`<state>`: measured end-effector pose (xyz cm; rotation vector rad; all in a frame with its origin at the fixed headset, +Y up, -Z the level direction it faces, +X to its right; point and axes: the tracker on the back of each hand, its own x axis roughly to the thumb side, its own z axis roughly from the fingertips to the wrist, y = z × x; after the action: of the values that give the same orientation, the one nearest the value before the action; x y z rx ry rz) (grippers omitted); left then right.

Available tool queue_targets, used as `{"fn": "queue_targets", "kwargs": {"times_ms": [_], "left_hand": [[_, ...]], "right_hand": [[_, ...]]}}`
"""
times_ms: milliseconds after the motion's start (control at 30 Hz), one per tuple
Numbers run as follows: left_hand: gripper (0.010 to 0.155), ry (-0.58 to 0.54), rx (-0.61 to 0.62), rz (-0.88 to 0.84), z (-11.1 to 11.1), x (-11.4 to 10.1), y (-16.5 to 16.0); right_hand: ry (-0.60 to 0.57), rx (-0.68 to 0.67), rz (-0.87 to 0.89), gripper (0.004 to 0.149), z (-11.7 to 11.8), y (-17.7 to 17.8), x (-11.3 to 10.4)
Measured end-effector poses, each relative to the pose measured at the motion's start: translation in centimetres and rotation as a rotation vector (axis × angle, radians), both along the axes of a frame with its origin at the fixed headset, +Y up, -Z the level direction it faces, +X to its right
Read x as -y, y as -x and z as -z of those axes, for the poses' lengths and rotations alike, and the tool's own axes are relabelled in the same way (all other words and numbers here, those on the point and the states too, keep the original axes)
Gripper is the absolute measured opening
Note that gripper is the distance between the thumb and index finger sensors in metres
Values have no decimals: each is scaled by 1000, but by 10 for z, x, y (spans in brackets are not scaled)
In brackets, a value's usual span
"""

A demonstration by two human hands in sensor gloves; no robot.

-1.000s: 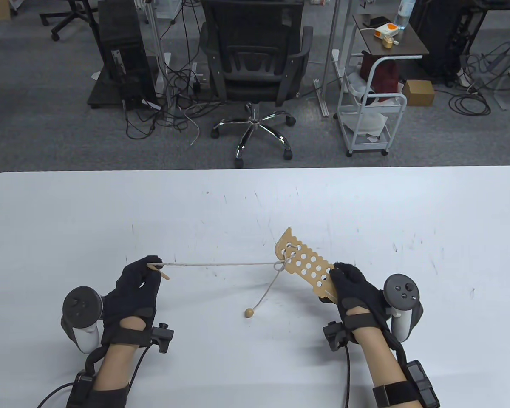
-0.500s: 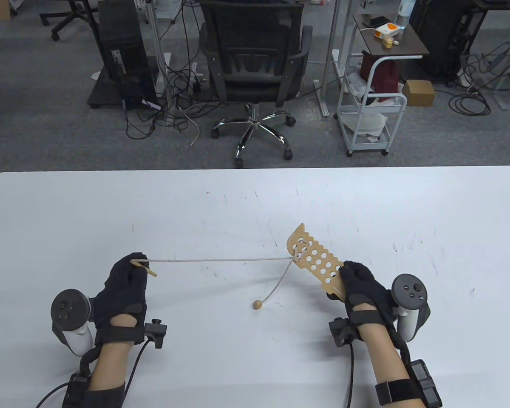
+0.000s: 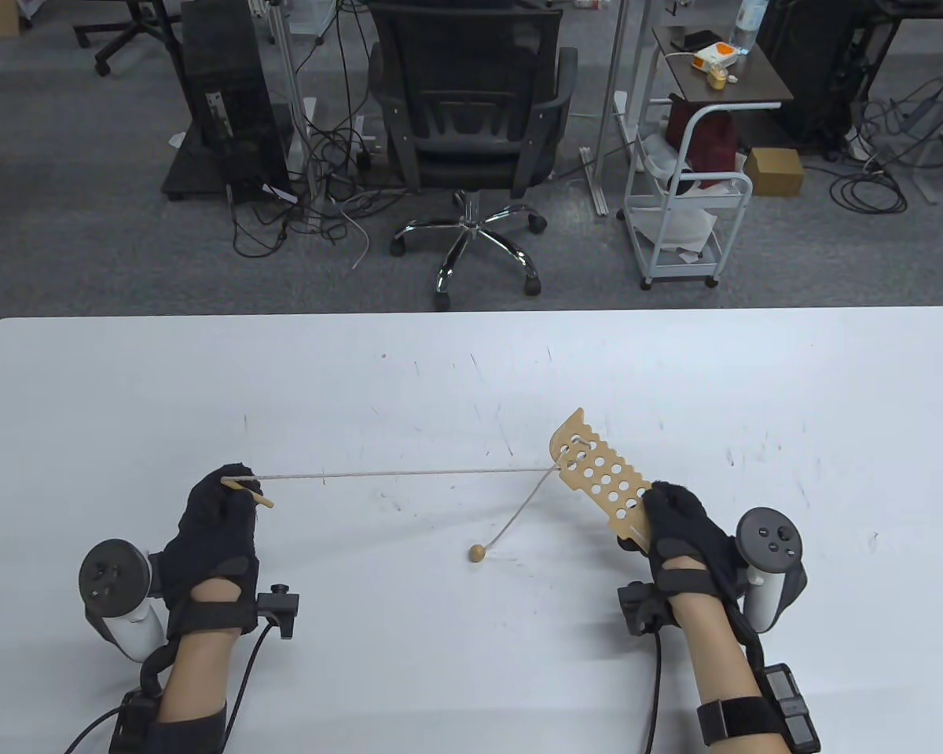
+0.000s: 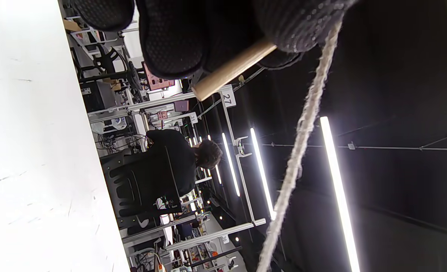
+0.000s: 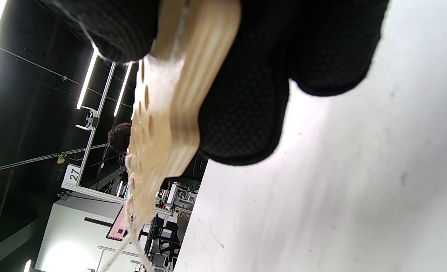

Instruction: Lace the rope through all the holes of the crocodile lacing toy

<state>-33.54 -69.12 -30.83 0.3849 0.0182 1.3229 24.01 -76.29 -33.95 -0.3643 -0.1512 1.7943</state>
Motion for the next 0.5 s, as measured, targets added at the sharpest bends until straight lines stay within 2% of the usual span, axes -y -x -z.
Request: {"fn": "queue_targets", "kwargs": {"times_ms": [500], "left_hand": [[49,47,75,56,8,9,-20]], "right_hand": [[-59,-100,-35,46,-3,25,-10]]}}
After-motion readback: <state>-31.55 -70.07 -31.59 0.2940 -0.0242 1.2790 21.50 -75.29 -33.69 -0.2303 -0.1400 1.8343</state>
